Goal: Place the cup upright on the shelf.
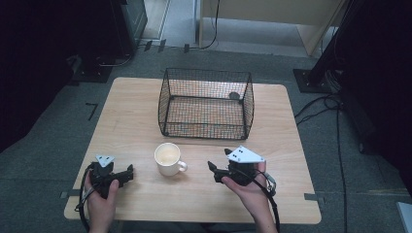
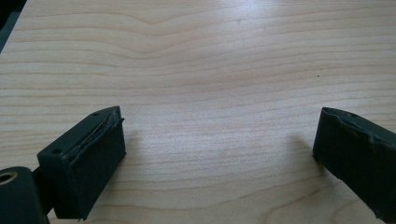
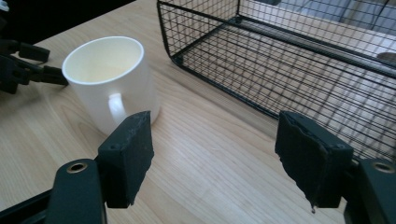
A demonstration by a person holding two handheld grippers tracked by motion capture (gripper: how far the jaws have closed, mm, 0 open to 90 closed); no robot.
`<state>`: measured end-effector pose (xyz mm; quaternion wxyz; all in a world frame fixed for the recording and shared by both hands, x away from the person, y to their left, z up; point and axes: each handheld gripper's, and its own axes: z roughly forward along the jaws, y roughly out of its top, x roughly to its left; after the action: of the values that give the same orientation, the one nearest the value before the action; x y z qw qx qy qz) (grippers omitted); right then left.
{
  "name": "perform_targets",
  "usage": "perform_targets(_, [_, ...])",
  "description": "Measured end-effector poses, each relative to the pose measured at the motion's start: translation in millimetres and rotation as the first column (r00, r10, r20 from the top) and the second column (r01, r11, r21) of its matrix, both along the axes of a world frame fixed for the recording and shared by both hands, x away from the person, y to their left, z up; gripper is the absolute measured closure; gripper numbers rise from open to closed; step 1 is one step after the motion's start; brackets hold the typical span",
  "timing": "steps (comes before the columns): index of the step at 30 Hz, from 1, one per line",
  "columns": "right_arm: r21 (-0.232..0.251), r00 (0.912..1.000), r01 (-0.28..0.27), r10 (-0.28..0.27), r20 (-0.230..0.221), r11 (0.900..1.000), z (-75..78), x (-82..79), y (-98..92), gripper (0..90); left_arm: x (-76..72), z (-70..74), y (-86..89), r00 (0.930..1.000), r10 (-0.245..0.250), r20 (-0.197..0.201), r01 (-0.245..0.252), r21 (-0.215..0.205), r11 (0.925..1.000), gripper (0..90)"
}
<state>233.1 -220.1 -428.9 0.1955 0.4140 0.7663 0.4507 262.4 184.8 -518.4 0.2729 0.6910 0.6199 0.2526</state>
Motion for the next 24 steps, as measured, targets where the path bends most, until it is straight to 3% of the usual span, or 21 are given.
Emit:
perform_targets(13, [0.047,0.9974,-0.069,0.069,-0.018,0.997,1.1,4.7,20.7,33.1,0.0,0.0,0.0,1.0000,0.000,0.000,0.000,0.000,1.0000,2.4])
perform_targets(18, [0.033,0.9971,-0.073,0.074,-0.019,0.997,-0.8,6.6,30.5,37.7,0.0,0.0,0.0,1.0000,0.000,0.000,0.000,0.000,1.0000,2.4])
perform_targets(24, [0.044,0.9926,-0.117,0.118,-0.026,0.992,-2.7,7.1,44.2,40.2,0.0,0.0,0.0,1.0000,0.000,0.000,0.000,0.000,1.0000,2.4])
